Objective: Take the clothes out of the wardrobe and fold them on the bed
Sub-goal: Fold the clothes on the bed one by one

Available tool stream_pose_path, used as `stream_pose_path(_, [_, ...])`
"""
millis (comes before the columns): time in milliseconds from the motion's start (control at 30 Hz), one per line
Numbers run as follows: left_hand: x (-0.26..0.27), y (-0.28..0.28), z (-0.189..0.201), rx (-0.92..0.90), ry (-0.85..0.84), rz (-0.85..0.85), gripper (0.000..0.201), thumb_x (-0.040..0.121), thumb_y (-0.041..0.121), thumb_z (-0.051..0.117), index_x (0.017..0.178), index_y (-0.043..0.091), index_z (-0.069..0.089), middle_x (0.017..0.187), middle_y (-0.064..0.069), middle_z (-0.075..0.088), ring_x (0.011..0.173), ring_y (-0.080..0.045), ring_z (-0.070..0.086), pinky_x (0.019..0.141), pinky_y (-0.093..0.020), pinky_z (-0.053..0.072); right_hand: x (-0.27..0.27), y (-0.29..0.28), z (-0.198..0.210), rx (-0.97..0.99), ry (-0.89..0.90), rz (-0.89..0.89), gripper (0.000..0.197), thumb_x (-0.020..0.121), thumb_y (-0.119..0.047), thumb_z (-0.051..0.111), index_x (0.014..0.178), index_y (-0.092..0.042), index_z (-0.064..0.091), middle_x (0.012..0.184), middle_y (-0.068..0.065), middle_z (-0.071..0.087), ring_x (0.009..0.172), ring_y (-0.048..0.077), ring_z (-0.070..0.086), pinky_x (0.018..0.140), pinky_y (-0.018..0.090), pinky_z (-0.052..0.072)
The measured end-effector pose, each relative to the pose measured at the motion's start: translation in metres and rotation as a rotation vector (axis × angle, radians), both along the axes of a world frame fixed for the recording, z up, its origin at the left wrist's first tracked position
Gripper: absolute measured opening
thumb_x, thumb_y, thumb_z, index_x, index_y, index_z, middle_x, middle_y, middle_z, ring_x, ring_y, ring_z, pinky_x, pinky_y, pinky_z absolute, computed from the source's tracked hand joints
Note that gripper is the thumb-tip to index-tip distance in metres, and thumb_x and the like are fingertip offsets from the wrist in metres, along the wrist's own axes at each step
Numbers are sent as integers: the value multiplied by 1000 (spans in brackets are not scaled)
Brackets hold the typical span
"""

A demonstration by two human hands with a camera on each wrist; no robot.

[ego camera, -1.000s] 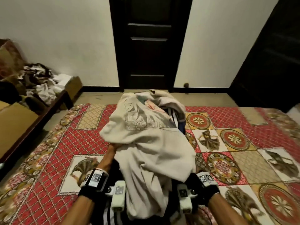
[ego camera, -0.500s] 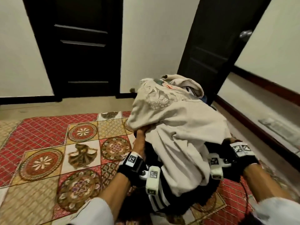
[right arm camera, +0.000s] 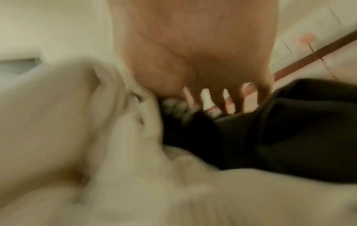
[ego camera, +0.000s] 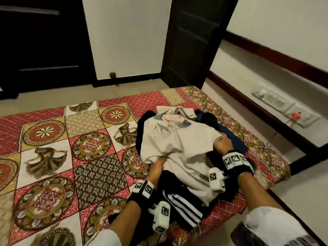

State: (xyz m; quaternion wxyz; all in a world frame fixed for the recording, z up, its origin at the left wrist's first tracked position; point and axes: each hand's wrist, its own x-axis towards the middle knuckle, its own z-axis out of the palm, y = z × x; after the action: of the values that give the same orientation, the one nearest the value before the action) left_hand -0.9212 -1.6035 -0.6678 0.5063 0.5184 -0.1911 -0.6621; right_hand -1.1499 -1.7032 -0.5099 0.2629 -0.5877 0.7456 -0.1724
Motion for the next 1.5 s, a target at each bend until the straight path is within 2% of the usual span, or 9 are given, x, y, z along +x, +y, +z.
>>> stream_pose_path(233, [-14,52,47,183,-227,143,113,56,93,61,143,20,55,141,-5,60,129,-32,55,113,-48,41,18,56,57,-237,-394,141,57,101,-60,50,145,-24,56,141,-10,54,130,12,49,110,33,35])
stream_pose_path(400, [-14,86,44,208,-407,102,89,76,85,53,141,24,56,141,-7,58,131,-35,54,113,-43,40,38,77,27,-72,108,511,122,62,-96,62,161,-40,19,172,5,9,158,25,11,125,54,22])
stream_pose_path(533, [-9,79,33,240,-65,11,84,69,84,64,124,21,71,128,-13,68,109,-33,69,99,-43,51,44,92,-14,15,190,532,136,54,-75,84,160,-43,5,170,12,5,156,36,10,118,61,32])
stream_pose_path(733, [-50,77,94,78,360,64,45,88,42,55,94,3,75,87,-19,72,72,-31,69,68,-33,55,41,97,-3,-194,208,464,76,71,-44,78,135,-37,39,123,11,49,112,40,53,86,49,52])
stream_pose_path(900, [-96,32,125,-9,519,173,31,81,32,54,79,5,69,80,-16,68,76,-30,68,81,-35,53,26,90,60,-425,200,469,74,67,-38,76,134,-36,44,115,9,54,104,36,55,81,48,53])
stream_pose_path(1033, [-128,-8,149,-80,503,192,54,83,39,56,118,0,69,121,-21,68,110,-34,67,106,-44,48,11,72,102,-529,256,370,83,65,-37,83,137,-38,42,120,9,55,112,31,51,91,49,50])
stream_pose_path(1133, [-138,-6,148,-57,436,75,41,93,35,49,113,6,70,112,-18,70,99,-31,69,101,-42,51,-13,57,79,-402,324,309,86,67,-37,80,142,-39,37,132,14,49,120,37,47,91,52,50])
stream_pose_path(1300, [-111,45,49,207,-394,47,81,66,65,65,126,11,67,132,-8,65,120,-31,60,97,-35,50,-43,77,-21,36,297,321,103,69,-51,76,154,-40,18,147,18,36,134,47,40,102,61,46])
stream_pose_path(1500, [-106,74,42,305,-300,-2,103,58,64,74,139,4,55,136,-15,61,118,-32,62,98,-39,53,-26,81,-15,52,258,277,91,69,-37,73,147,-40,25,137,20,40,129,48,43,104,57,46])
